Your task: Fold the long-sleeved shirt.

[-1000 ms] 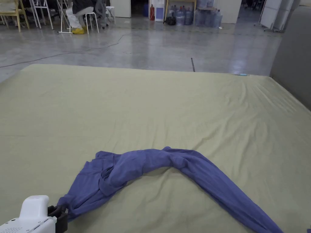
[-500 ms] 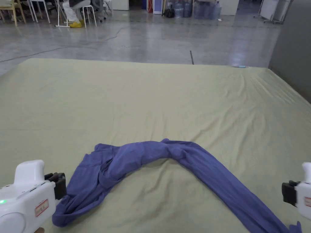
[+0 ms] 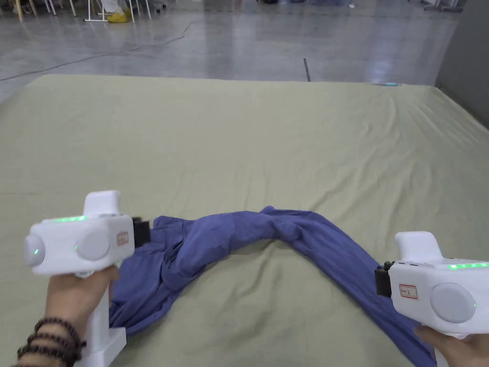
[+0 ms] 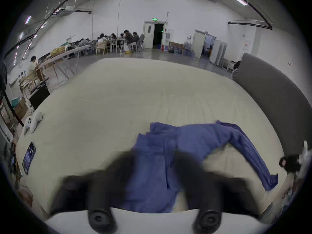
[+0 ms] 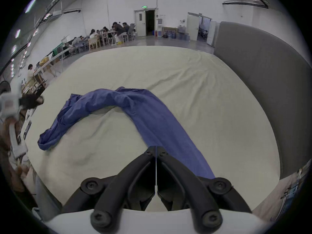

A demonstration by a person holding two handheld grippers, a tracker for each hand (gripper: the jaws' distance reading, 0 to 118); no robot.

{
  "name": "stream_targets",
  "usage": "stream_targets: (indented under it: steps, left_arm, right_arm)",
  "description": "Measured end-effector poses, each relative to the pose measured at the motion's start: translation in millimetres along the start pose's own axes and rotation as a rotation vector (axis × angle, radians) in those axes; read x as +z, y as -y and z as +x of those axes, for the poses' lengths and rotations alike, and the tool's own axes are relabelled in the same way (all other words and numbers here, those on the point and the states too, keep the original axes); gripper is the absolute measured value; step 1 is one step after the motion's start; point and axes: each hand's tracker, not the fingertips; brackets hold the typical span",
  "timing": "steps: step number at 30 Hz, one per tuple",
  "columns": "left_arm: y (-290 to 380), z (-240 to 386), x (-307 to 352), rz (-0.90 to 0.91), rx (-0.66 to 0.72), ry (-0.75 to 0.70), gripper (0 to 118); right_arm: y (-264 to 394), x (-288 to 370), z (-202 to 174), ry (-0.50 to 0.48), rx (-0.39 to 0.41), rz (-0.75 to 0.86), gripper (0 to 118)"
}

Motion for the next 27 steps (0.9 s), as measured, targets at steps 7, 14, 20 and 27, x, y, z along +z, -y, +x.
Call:
stream_targets:
  steps: [7,14,20,27]
  left_arm:
    - [-30,14,-89,-0.22,-0.002,-0.006,118]
    - [-39,29,-176,-0.314,0.029,0.028,105]
    - [-42,37,-207,-0.259,-0.136,0.003,12]
    - [-46,45,-122,-0.163,-0.106,0.119,12]
  right_arm:
    - [8,-23,-12,-0.045,-0.005,-0.067,4]
    - [12,-43,-8,-0.032,0.017,-0.133,4]
    - [-6,-67,0,-0.029,0.034,-0.161,4]
    - [-133,-145,-4,-0.094,0.071,-0.065,5]
